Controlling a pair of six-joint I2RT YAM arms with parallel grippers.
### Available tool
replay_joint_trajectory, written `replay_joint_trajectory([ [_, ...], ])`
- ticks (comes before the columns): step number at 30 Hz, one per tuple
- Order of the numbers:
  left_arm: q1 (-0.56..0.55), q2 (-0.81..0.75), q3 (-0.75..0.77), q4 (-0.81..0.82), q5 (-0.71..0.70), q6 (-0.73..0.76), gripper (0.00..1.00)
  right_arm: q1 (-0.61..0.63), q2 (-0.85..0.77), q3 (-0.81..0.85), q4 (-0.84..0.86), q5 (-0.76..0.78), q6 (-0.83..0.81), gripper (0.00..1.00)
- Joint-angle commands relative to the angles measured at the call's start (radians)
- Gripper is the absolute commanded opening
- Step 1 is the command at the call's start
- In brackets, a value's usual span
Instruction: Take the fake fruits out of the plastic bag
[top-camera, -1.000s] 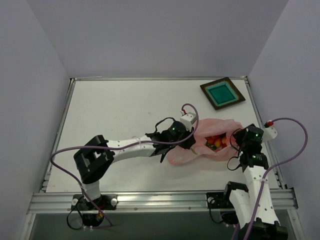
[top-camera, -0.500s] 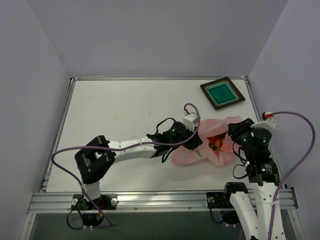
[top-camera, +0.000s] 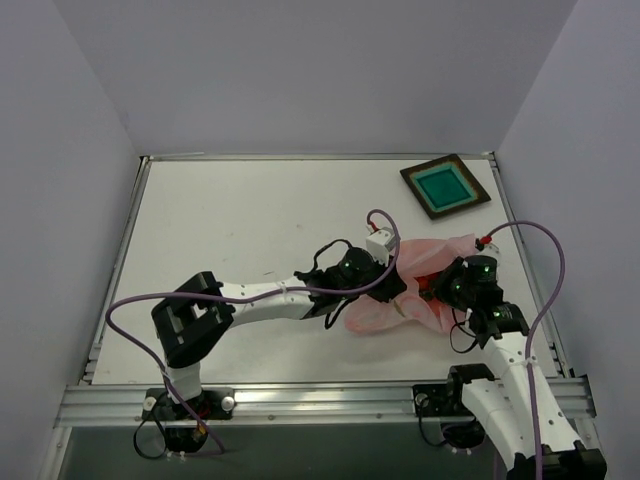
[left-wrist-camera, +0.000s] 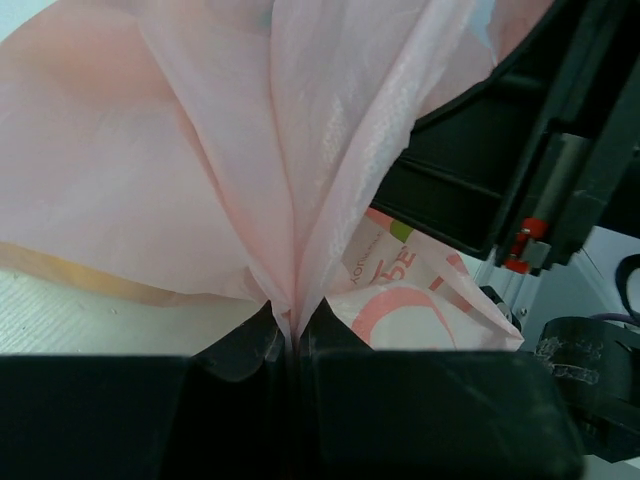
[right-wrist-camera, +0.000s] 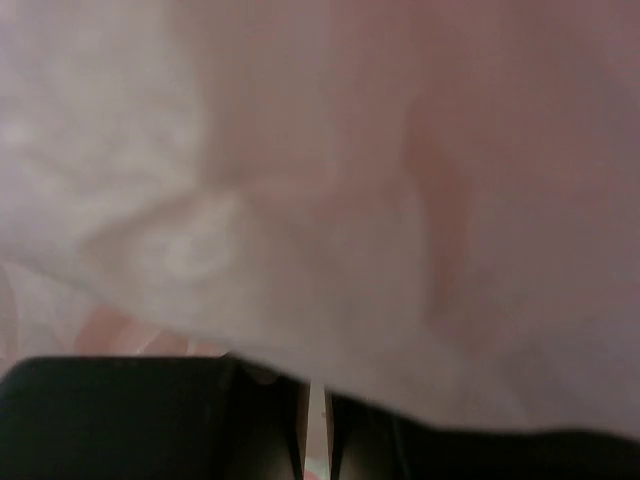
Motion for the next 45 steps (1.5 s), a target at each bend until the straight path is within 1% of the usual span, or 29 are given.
replay_joint_trajectory([
  [1, -0.004, -0.047, 0.015, 0.076, -0.01, -0.016, 0.02, 0.027, 0.047, 0.01, 0.107, 0.084, 0.013, 0.05],
  [3, -0.004, -0.06, 0.009, 0.093, -0.018, -0.018, 0.02, 0.042, 0.108, 0.003, 0.162, 0.099, 0.025, 0.06],
  [5, -0.004, -0.073, 0.0, 0.099, -0.026, -0.016, 0.02, 0.053, 0.163, -0.011, 0.219, 0.124, 0.046, 0.1],
  [6, -0.004, -0.076, -0.005, 0.102, -0.032, -0.014, 0.02, 0.061, 0.179, -0.025, 0.233, 0.168, 0.057, 0.13],
  [7, -0.004, -0.077, -0.01, 0.105, -0.033, -0.014, 0.02, 0.061, 0.188, -0.031, 0.248, 0.193, 0.063, 0.21],
  [9, -0.004, -0.08, -0.027, 0.121, -0.03, -0.014, 0.02, 0.059, 0.207, -0.036, 0.297, 0.274, 0.066, 0.32],
  [10, -0.004, -0.082, -0.033, 0.122, -0.029, -0.014, 0.02, 0.058, 0.216, -0.036, 0.306, 0.311, 0.068, 0.47],
  [12, -0.004, -0.079, -0.048, 0.139, -0.018, -0.018, 0.02, 0.059, 0.253, -0.027, 0.334, 0.377, 0.056, 0.55],
  [13, -0.004, -0.079, -0.054, 0.145, -0.012, -0.018, 0.02, 0.056, 0.269, -0.016, 0.342, 0.395, 0.059, 0.65],
  [16, -0.004, -0.077, -0.08, 0.154, -0.021, -0.016, 0.02, 0.056, 0.337, -0.008, 0.386, 0.398, 0.057, 0.73],
  [23, -0.006, -0.004, -0.119, 0.177, 0.002, -0.024, 0.02, 0.056, 0.49, -0.034, 0.524, 0.349, 0.079, 0.75],
  [29, -0.006, 0.018, -0.132, 0.182, 0.028, -0.022, 0.02, 0.058, 0.559, -0.036, 0.566, 0.358, 0.085, 0.76],
  [30, -0.006, 0.019, -0.135, 0.179, 0.029, -0.022, 0.02, 0.059, 0.56, -0.05, 0.564, 0.357, 0.086, 0.78],
  [31, -0.009, 0.022, -0.135, 0.176, 0.031, -0.022, 0.02, 0.061, 0.546, -0.062, 0.564, 0.36, 0.092, 0.83],
  [33, -0.013, 0.039, -0.131, 0.17, 0.032, -0.019, 0.02, 0.059, 0.529, -0.091, 0.578, 0.374, 0.1, 0.87],
  [35, -0.015, 0.052, -0.125, 0.174, 0.034, -0.022, 0.02, 0.059, 0.527, -0.106, 0.579, 0.383, 0.105, 0.86],
  [38, -0.015, 0.038, -0.108, 0.165, 0.023, -0.004, 0.02, 0.059, 0.549, -0.079, 0.578, 0.407, 0.1, 0.65],
  [39, -0.015, 0.032, -0.103, 0.158, 0.02, 0.004, 0.02, 0.061, 0.556, -0.073, 0.581, 0.421, 0.091, 0.55],
  [40, -0.016, 0.026, -0.102, 0.145, 0.01, 0.01, 0.02, 0.059, 0.573, -0.062, 0.585, 0.43, 0.086, 0.44],
  [41, -0.016, 0.016, -0.096, 0.139, 0.003, 0.021, 0.02, 0.059, 0.578, -0.056, 0.586, 0.437, 0.08, 0.31],
  [42, -0.015, 0.012, -0.097, 0.133, 0.0, 0.025, 0.02, 0.059, 0.578, -0.051, 0.584, 0.428, 0.076, 0.16],
  [45, -0.016, -0.001, -0.097, 0.121, -0.012, 0.033, 0.02, 0.067, 0.506, -0.07, 0.599, 0.376, 0.07, 0.06],
])
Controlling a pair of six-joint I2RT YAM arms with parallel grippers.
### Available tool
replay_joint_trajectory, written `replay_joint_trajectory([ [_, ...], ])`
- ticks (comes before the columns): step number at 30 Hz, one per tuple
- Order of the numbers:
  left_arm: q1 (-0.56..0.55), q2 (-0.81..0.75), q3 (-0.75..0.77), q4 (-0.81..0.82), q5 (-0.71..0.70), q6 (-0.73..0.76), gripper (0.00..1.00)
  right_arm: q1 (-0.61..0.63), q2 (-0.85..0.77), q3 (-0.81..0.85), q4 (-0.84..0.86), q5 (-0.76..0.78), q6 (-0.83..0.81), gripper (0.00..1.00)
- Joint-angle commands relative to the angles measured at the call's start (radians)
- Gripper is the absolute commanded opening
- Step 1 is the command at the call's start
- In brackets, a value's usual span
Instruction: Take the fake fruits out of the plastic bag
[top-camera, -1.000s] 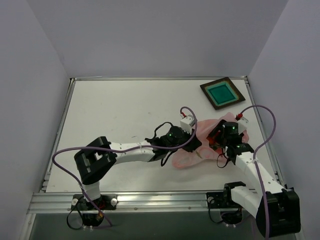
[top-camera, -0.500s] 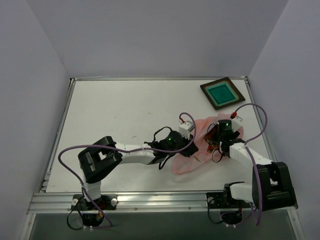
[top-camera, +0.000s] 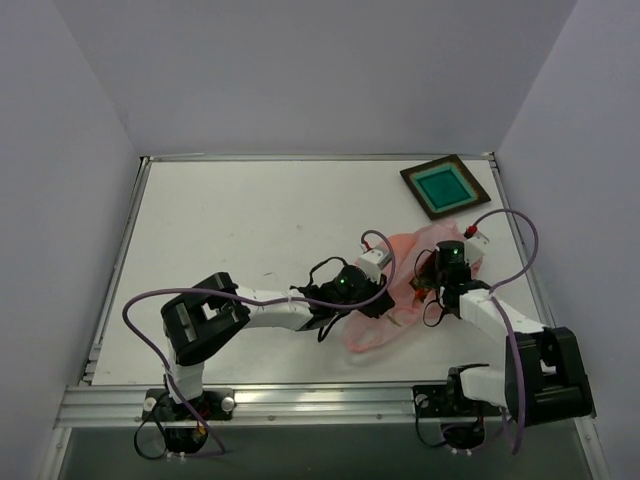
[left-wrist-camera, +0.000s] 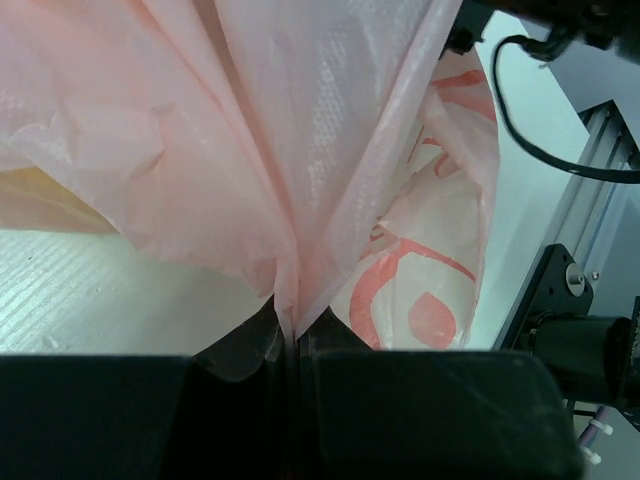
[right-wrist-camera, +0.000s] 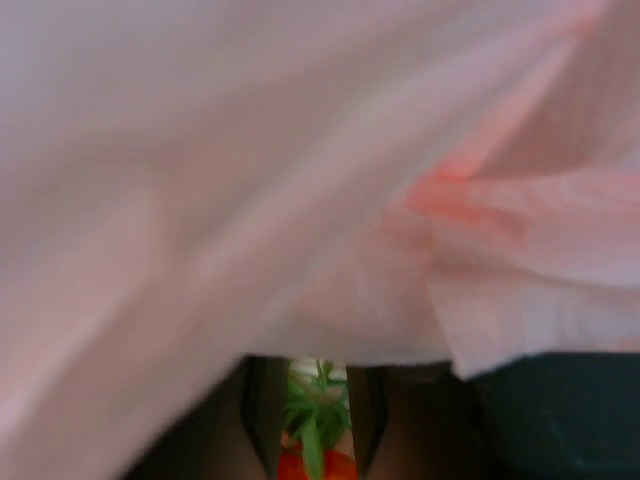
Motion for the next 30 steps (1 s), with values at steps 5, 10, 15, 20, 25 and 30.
replay_joint_trajectory([
  [5, -0.007, -0.074, 0.065, -0.02, -0.023, 0.031, 0.02, 0.03, -0.281, 0.028, -0.198, -0.017, -0.061, 0.02],
  [10, -0.007, -0.086, 0.119, -0.031, -0.05, 0.014, 0.02, 0.036, -0.451, 0.046, -0.409, -0.129, -0.07, 0.0],
  [15, -0.007, -0.081, 0.148, -0.029, -0.063, 0.003, 0.02, 0.051, -0.544, 0.012, -0.448, -0.13, -0.038, 0.01],
  [20, -0.001, -0.106, 0.122, -0.031, -0.093, -0.02, 0.02, 0.071, -0.472, 0.115, -0.407, -0.176, -0.044, 0.06],
  [25, 0.001, -0.146, 0.11, -0.045, -0.112, 0.006, 0.02, 0.129, -0.551, 0.158, -0.519, -0.144, -0.041, 0.19],
  [30, 0.001, -0.143, 0.091, 0.001, -0.073, -0.014, 0.02, 0.136, -0.441, 0.121, -0.453, -0.092, -0.041, 0.17],
])
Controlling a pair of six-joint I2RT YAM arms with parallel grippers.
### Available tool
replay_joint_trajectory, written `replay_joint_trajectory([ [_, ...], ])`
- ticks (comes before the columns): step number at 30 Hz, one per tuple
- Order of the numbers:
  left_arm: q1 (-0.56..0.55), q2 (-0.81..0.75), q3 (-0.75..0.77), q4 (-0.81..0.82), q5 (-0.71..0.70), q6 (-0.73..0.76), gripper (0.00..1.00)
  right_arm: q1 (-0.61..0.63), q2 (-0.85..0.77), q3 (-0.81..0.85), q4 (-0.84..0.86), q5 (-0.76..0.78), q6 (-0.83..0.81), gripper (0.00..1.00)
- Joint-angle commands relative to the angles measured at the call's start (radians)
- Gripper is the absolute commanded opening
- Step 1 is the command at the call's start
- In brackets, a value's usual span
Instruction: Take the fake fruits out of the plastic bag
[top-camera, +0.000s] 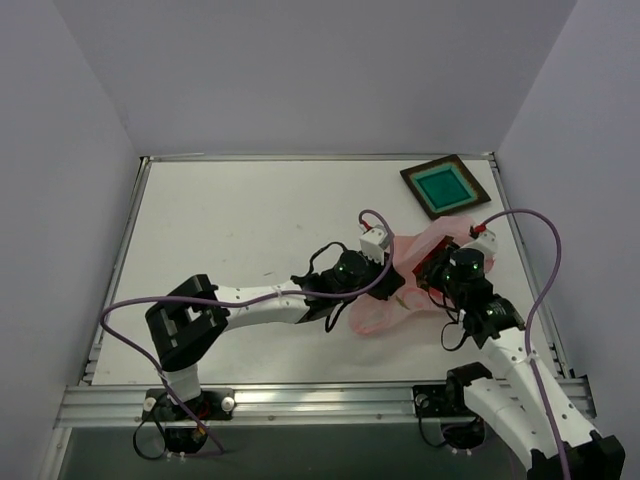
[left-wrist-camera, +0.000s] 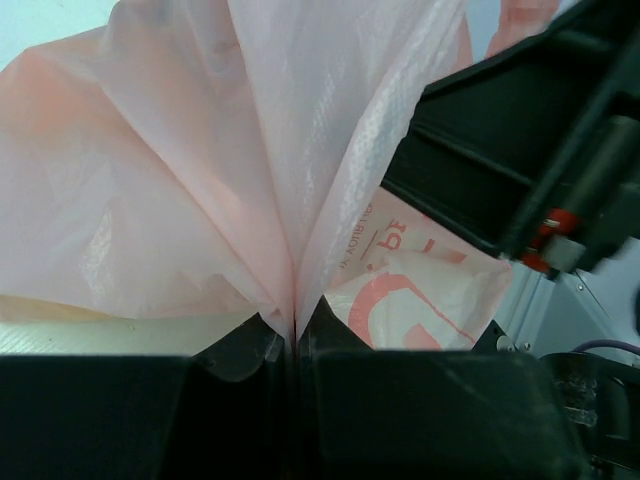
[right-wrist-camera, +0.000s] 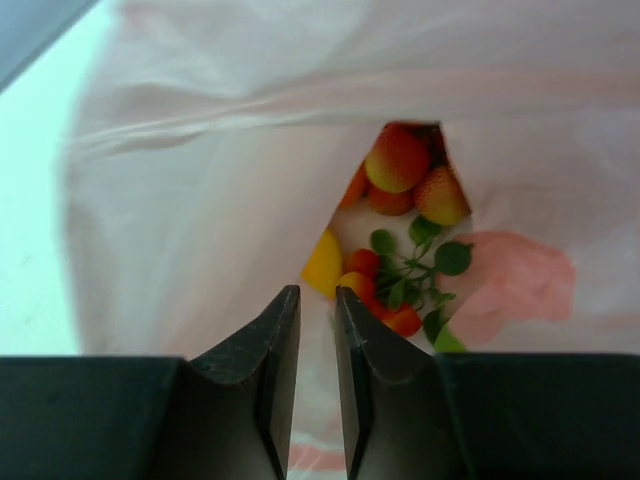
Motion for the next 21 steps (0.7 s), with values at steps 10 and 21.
replay_joint_trajectory([
  [10, 0.002, -0.023, 0.057, 0.023, 0.05, -0.001, 0.02, -0.001, 0.507, 0.043, 0.357, 0.218, -0.05, 0.12],
  [21, 0.008, -0.02, 0.031, 0.03, 0.074, -0.004, 0.02, -0.021, 0.71, 0.119, 0.449, 0.385, -0.093, 0.71],
])
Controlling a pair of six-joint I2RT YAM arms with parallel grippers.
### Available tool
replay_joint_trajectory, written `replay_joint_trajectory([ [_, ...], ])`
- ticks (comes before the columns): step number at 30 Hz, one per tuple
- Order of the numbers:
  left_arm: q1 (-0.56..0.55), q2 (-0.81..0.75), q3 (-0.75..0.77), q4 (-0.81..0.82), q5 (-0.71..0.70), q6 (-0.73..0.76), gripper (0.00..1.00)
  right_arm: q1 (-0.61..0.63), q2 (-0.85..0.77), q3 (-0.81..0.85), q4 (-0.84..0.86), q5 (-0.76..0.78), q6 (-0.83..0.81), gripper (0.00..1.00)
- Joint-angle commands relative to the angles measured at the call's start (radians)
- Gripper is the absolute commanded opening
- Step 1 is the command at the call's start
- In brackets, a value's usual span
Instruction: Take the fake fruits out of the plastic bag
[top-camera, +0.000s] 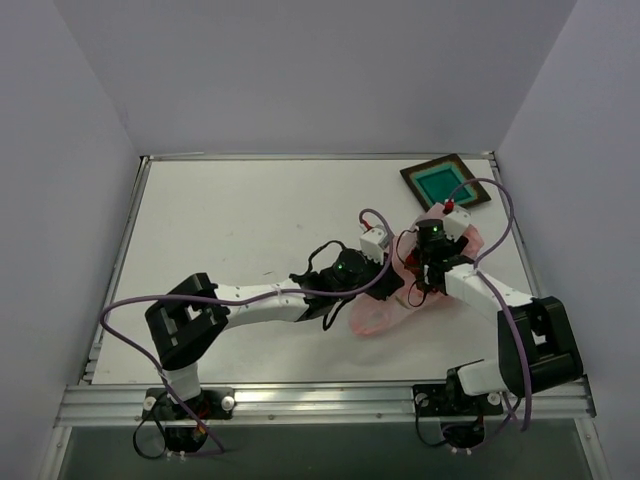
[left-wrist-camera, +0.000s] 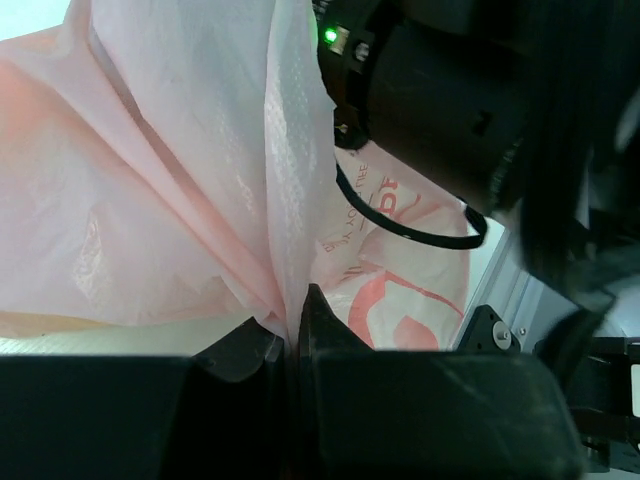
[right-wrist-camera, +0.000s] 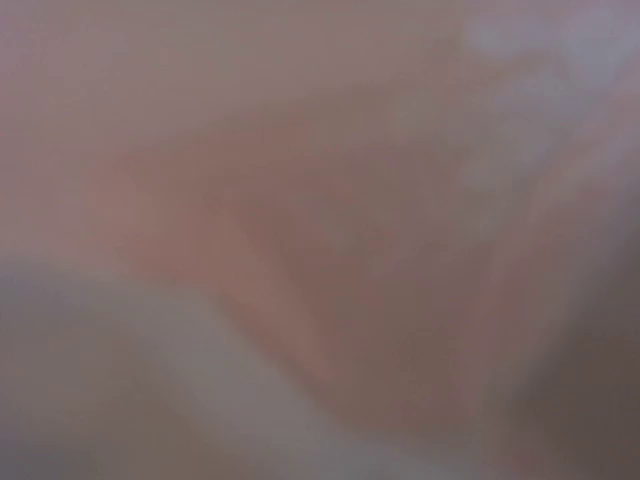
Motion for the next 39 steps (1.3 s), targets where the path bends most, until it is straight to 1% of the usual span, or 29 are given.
replay_joint_trajectory([
  [1, 0.003, -0.017, 0.036, 0.028, 0.027, -0.004, 0.02, -0.019, 0.096, 0.05, 0.069, 0.073, -0.019, 0.73],
  [7, 0.008, -0.003, 0.03, 0.02, 0.027, -0.006, 0.02, -0.033, 0.262, 0.1, 0.15, 0.036, -0.014, 0.75],
  [9, 0.009, 0.003, 0.031, 0.011, 0.027, -0.006, 0.02, -0.033, 0.284, 0.114, 0.149, 0.039, -0.011, 0.6],
  [10, 0.009, 0.005, 0.03, 0.009, 0.024, -0.004, 0.02, -0.031, 0.272, 0.108, 0.152, 0.039, -0.008, 0.42],
  [11, 0.011, 0.005, 0.03, 0.005, 0.021, -0.004, 0.02, -0.031, 0.253, 0.099, 0.155, 0.04, -0.007, 0.35],
  [12, 0.012, 0.01, 0.03, 0.005, 0.018, -0.004, 0.02, -0.025, 0.2, 0.076, 0.155, 0.042, -0.007, 0.27],
  [13, 0.012, 0.011, 0.03, 0.005, 0.017, -0.003, 0.02, -0.023, 0.169, 0.065, 0.149, 0.039, -0.008, 0.14],
  [14, 0.012, 0.014, 0.033, 0.005, 0.015, -0.001, 0.02, -0.02, 0.104, 0.055, 0.126, 0.022, -0.011, 0.09],
  [16, 0.012, 0.025, 0.037, 0.005, 0.009, 0.002, 0.02, -0.016, 0.037, 0.02, 0.098, 0.004, -0.023, 0.0],
  [17, 0.014, 0.031, 0.04, 0.005, 0.007, 0.002, 0.02, -0.017, -0.03, 0.007, 0.065, -0.006, -0.025, 0.0],
  [19, 0.012, 0.04, 0.042, 0.006, 0.003, -0.004, 0.02, -0.016, -0.099, -0.034, 0.034, -0.045, -0.028, 0.0],
  [20, 0.012, 0.043, 0.042, 0.011, 0.0, -0.006, 0.02, -0.016, -0.169, -0.048, 0.005, -0.071, -0.027, 0.0],
  [26, 0.012, 0.034, 0.045, 0.017, -0.036, 0.002, 0.02, -0.005, -0.403, -0.119, -0.133, -0.24, 0.006, 0.0],
  [28, 0.014, 0.033, 0.052, 0.018, -0.046, 0.002, 0.02, 0.0, -0.443, -0.119, -0.178, -0.279, 0.015, 0.0],
  [29, 0.016, 0.033, 0.056, 0.015, -0.049, 0.002, 0.02, 0.003, -0.489, -0.12, -0.219, -0.308, 0.021, 0.0],
  [35, 0.026, 0.033, 0.097, -0.009, -0.065, -0.001, 0.02, 0.01, -0.662, -0.081, -0.411, -0.386, 0.027, 0.0],
  [39, 0.04, 0.03, 0.108, -0.02, -0.066, -0.013, 0.02, 0.017, -0.71, -0.03, -0.494, -0.483, 0.021, 0.0],
])
